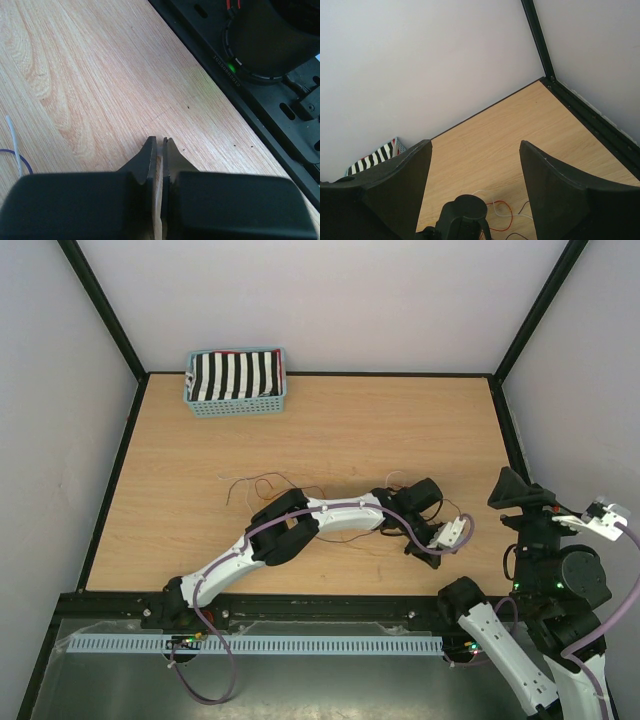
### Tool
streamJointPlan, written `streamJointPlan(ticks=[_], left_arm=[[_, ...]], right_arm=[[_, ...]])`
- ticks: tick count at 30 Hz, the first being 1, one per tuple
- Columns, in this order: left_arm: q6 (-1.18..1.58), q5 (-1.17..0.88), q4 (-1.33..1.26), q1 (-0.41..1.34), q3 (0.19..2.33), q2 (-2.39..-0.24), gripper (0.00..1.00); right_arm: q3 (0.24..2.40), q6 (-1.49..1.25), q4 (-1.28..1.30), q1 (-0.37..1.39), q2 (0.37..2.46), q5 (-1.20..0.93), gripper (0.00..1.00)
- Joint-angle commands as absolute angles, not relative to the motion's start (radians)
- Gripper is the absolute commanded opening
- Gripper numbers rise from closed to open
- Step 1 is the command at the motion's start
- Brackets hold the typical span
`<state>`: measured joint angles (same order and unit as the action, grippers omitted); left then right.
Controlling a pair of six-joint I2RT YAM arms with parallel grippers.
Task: Zip-tie the wires
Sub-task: Pick up the ribbon at the center of the board.
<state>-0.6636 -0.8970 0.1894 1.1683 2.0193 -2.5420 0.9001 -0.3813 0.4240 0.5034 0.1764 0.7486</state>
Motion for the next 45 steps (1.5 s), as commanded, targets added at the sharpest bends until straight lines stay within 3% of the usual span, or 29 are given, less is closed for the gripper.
streamJointPlan(ticks=[1, 11, 20, 27, 42, 45], left_arm=[[-0.646, -0.892, 0.231, 1.168, 2.027, -2.550, 0.00], [-0.493, -0.947, 0.080, 1.115, 1.897, -2.386, 0.00], [0.006, -1.003, -0.471, 1.017, 1.747, -2.279, 0.00], [0.478, -0.962, -1.071, 0.958, 1.654, -2.298, 0.00], [0.633, -0.795, -1.185, 0.955, 1.522, -2.095, 0.00], [0.627, -0.740, -1.186, 0.944, 1.472, -2.036, 0.00]], right_arm=[[0.895, -0.370, 0.402, 0.501, 0.166, 0.759, 0.81], [0.902, -0.374, 0.400, 0.501, 0.186, 0.757, 0.81], [0.907, -0.368, 0.389, 0.500, 0.183, 0.783, 0.81], [0.901, -0.365, 0.379, 0.501, 0.187, 0.784, 0.81], [0.880, -0.347, 0.340, 0.501, 0.229, 0.767, 0.81], [0.881, -0.296, 0.315, 0.501, 0.244, 0.710, 0.86]])
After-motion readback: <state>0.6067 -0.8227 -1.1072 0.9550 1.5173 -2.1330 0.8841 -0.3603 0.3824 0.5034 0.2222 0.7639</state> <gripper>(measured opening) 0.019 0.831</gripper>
